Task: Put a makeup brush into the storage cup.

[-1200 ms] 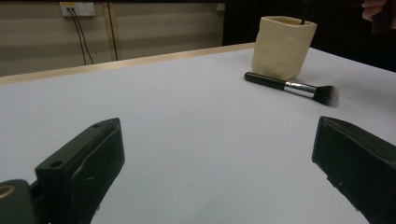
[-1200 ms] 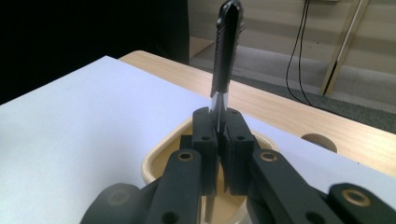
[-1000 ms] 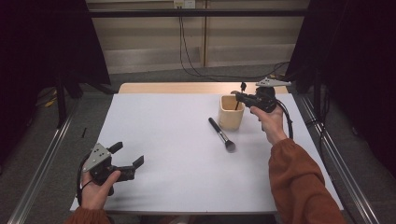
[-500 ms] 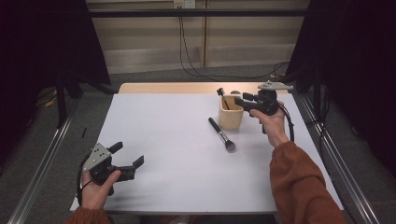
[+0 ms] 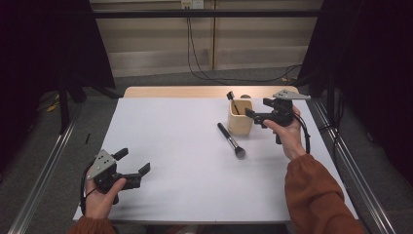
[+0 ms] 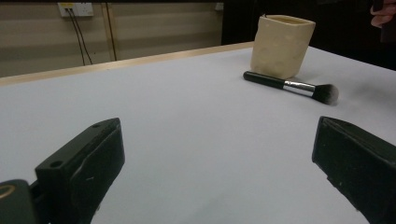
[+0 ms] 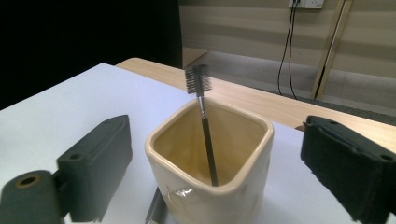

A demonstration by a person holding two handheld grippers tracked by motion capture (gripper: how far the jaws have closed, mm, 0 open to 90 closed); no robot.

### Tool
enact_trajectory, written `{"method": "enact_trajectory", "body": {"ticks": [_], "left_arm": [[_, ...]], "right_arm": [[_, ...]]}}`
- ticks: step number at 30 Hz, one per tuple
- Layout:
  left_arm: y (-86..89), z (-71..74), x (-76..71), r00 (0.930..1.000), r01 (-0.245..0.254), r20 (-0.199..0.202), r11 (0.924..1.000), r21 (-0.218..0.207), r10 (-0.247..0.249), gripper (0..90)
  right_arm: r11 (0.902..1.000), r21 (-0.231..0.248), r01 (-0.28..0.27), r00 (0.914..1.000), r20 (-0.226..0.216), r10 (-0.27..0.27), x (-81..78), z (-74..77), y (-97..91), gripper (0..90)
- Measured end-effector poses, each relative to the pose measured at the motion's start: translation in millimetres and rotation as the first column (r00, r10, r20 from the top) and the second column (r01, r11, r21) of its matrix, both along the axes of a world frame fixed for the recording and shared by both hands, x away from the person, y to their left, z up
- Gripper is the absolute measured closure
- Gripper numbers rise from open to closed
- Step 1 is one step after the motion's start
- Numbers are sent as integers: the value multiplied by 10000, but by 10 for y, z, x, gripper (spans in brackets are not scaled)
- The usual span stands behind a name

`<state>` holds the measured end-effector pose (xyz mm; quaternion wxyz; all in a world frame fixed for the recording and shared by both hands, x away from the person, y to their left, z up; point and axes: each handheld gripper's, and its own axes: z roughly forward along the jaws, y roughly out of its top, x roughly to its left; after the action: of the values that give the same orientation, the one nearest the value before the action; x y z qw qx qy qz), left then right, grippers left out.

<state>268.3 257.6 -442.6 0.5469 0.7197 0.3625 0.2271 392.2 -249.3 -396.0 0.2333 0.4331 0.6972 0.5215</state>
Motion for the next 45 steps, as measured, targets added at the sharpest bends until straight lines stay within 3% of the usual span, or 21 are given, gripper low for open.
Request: {"method": "enact_trajectory", "body": {"ticks": [6, 13, 21, 25, 39, 45], "left_arm": [[8, 7, -17, 10000, -24, -9, 10000, -34, 24, 25], [12, 9, -26, 10000, -85, 19, 10000, -20, 85, 24], [9, 13, -32, 10000, -82, 34, 10000, 5, 82, 24], [4, 17, -36, 10000, -65, 45, 10000, 28, 65, 24], [4, 29, -55, 9998, -171, 52, 9998, 63, 171, 28], [5, 31, -61, 9997, -226, 15, 9997, 52, 226, 28]], "right_arm": [[10000, 7, -17, 10000, 6, 17, -106, -22, -79, 6], [9999, 92, 81, 9998, 170, -82, -248, -42, -179, 13], [9983, 157, 553, 9982, 219, -556, -457, -65, -272, 21], [9978, 1, 663, 9976, 201, -663, -574, -113, -288, 21], [9940, 503, 968, 9935, 546, -995, -931, -180, -402, 23], [9940, 439, 1006, 9940, 377, -1023, -1086, -257, -449, 23]]}}
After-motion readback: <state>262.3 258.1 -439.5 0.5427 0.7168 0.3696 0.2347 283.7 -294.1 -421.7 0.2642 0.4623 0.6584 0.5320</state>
